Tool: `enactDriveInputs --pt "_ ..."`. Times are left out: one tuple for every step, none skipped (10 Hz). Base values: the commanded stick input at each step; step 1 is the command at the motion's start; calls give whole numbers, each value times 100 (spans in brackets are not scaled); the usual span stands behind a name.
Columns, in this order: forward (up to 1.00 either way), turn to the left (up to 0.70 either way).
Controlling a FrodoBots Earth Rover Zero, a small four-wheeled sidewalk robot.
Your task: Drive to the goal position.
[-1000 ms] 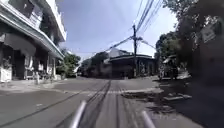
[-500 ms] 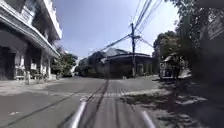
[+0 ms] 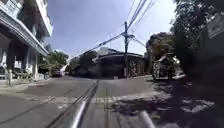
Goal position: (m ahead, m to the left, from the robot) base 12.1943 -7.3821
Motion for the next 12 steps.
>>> enactDriveInputs --pt "100 -5" --pt "100 -5" --pt "100 -5" --pt "100 -5" --pt "100 -29" --pt "100 -40" --pt "100 -40" --pt "100 -40" --pt "100 -40" --pt "100 -20" --pt "100 -1" --pt "100 0"
